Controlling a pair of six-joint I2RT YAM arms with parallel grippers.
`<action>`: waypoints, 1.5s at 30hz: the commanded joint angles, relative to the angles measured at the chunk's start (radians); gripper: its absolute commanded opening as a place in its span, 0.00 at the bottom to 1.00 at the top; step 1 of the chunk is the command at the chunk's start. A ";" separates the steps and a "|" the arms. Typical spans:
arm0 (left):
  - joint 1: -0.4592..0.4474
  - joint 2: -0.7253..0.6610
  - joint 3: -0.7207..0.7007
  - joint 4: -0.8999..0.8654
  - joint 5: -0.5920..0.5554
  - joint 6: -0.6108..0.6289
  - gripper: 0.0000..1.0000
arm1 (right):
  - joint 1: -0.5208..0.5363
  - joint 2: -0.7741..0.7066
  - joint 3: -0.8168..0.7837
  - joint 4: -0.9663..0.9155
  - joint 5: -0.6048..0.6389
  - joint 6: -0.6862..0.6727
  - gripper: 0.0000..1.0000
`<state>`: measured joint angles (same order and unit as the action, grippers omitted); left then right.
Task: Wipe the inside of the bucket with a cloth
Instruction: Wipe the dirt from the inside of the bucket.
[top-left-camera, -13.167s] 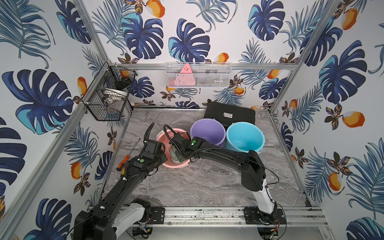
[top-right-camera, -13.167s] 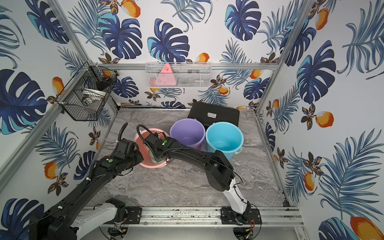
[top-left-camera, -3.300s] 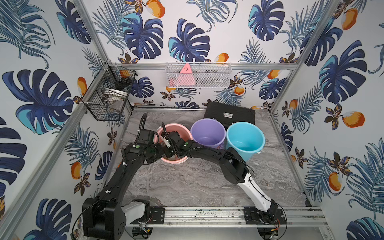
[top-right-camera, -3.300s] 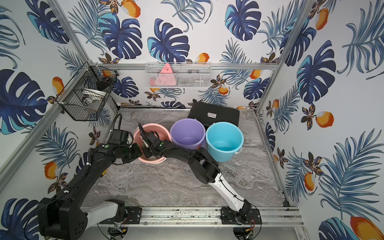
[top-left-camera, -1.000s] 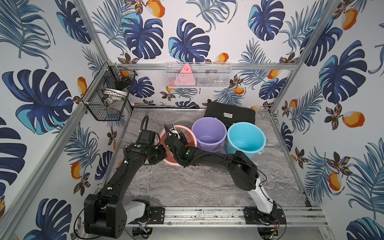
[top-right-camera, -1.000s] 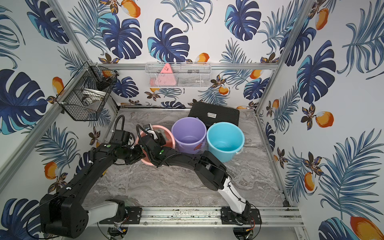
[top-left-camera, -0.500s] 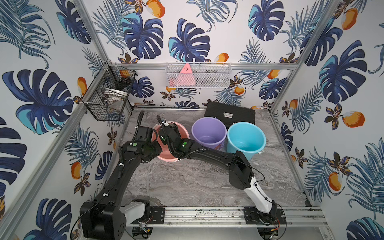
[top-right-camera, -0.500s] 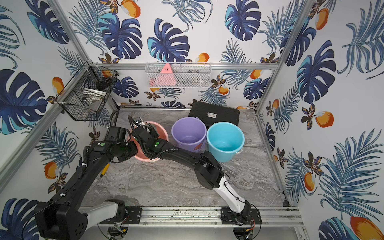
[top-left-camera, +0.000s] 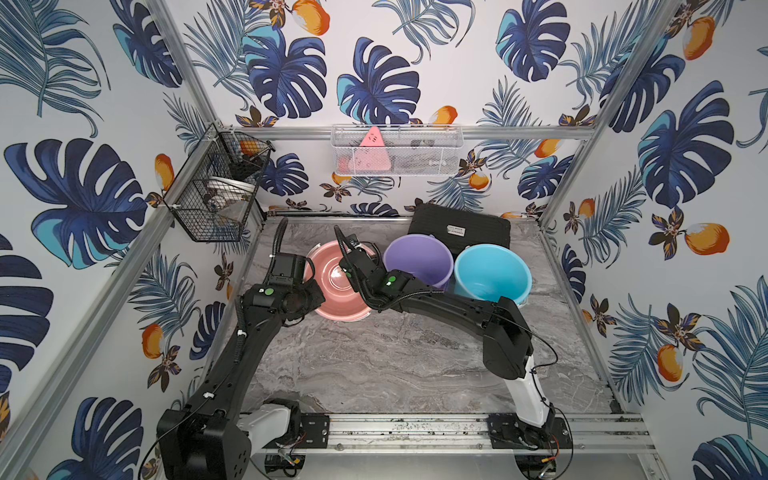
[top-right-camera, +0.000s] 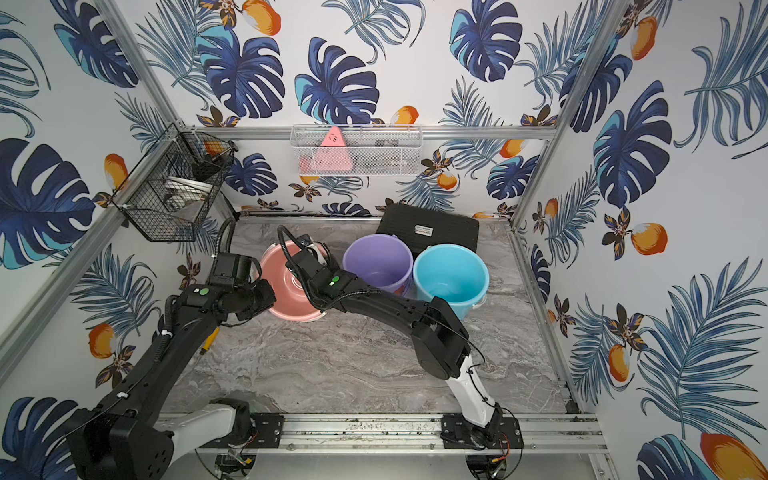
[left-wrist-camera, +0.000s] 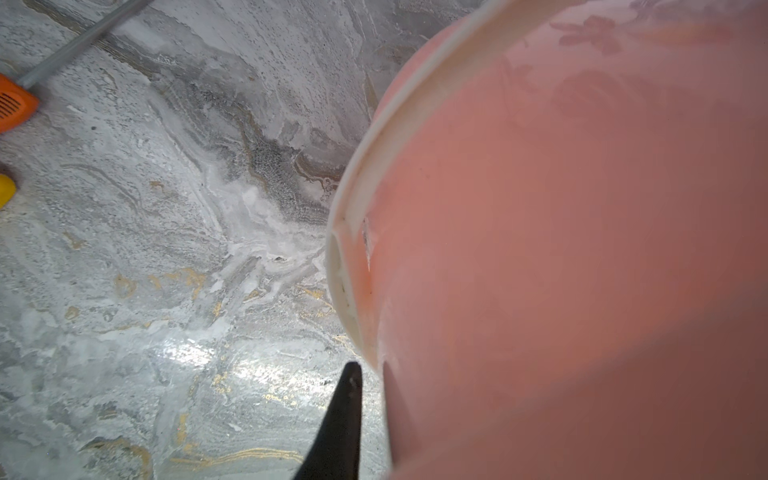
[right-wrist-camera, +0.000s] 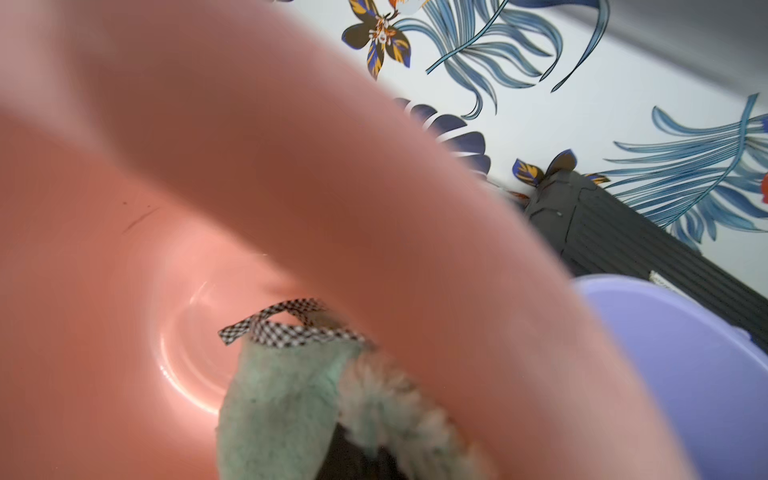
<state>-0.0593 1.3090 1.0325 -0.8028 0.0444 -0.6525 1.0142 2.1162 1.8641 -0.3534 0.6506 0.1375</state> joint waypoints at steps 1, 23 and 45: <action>0.006 0.000 0.002 0.015 -0.118 -0.047 0.00 | -0.001 -0.027 -0.017 -0.200 -0.032 0.095 0.00; 0.006 -0.006 -0.091 0.101 -0.077 -0.056 0.00 | 0.131 -0.086 -0.191 0.066 -0.632 0.325 0.00; 0.006 -0.005 -0.106 0.131 -0.081 -0.067 0.00 | 0.270 -0.627 -0.696 -0.216 -0.118 0.579 0.00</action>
<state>-0.0555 1.3056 0.9180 -0.7265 -0.0391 -0.7074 1.2320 1.5677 1.1885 -0.4595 0.3298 0.6559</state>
